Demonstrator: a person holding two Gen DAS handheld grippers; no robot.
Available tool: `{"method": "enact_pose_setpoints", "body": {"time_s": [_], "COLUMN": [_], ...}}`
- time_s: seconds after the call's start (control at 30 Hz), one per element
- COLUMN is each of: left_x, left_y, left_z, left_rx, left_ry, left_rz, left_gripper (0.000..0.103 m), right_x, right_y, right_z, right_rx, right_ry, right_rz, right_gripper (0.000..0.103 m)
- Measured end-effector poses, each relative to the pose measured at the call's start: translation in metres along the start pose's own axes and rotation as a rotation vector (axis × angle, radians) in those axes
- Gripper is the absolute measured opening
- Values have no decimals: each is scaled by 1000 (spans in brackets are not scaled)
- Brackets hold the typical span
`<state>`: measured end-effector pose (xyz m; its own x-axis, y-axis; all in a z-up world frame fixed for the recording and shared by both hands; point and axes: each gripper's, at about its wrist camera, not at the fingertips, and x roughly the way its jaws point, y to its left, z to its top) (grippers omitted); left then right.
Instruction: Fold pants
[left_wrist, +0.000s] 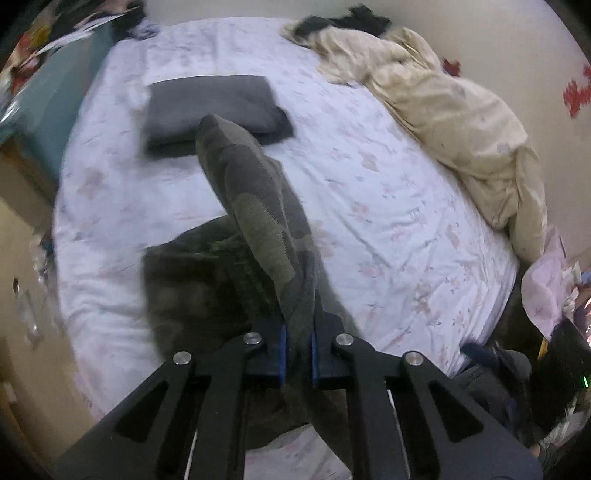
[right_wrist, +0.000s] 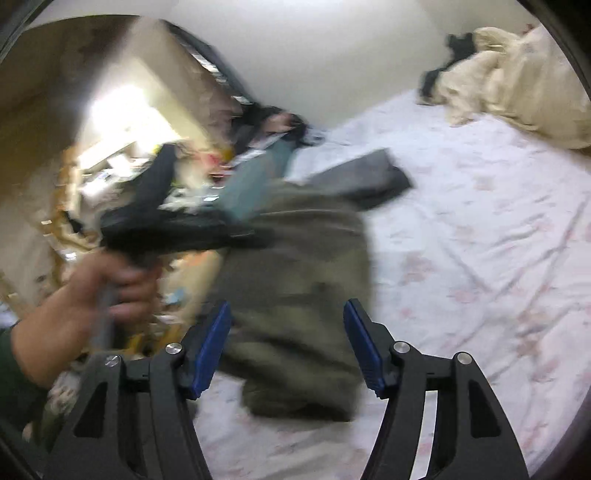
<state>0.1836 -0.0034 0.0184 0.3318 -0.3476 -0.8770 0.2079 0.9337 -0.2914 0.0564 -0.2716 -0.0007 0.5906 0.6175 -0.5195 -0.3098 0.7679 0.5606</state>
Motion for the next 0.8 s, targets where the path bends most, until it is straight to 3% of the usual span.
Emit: {"method": "enact_pose_setpoints", "body": {"time_s": [0.1, 0.17, 0.27, 0.37, 0.43, 0.5, 0.63, 0.7, 0.77, 0.8], "left_x": [-2, 8, 26, 41, 49, 62, 90, 79, 58, 48], "left_y": [47, 75, 102, 113, 119, 125, 147, 146, 140, 135], "left_z": [-21, -36, -54, -62, -64, -65, -70, -66, -63, -62], "left_rx": [-39, -83, -120, -142, -128, -123, -188, -164, -157, -151], "left_ry": [18, 47, 71, 99, 113, 140, 224, 155, 42, -19], "left_rz": [26, 38, 37, 46, 92, 150, 310, 456, 495, 468], "left_gripper": [7, 7, 7, 7, 7, 8, 27, 27, 28, 28], "right_x": [41, 66, 108, 142, 163, 171, 190, 197, 197, 196], "right_y": [3, 16, 36, 45, 45, 50, 61, 60, 56, 53], "right_z": [7, 7, 3, -5, -19, -33, -51, -57, -55, -53], "right_rx": [-31, -105, -238, -313, -315, -323, -346, -348, -323, -303], "right_ry": [118, 174, 233, 314, 414, 456, 496, 503, 494, 493], "right_rz": [-104, -127, -166, -156, -117, -89, -71, -80, -81, -75], "right_gripper": [39, 31, 6, 4, 3, 3, 3, 0, 0, 0]}}
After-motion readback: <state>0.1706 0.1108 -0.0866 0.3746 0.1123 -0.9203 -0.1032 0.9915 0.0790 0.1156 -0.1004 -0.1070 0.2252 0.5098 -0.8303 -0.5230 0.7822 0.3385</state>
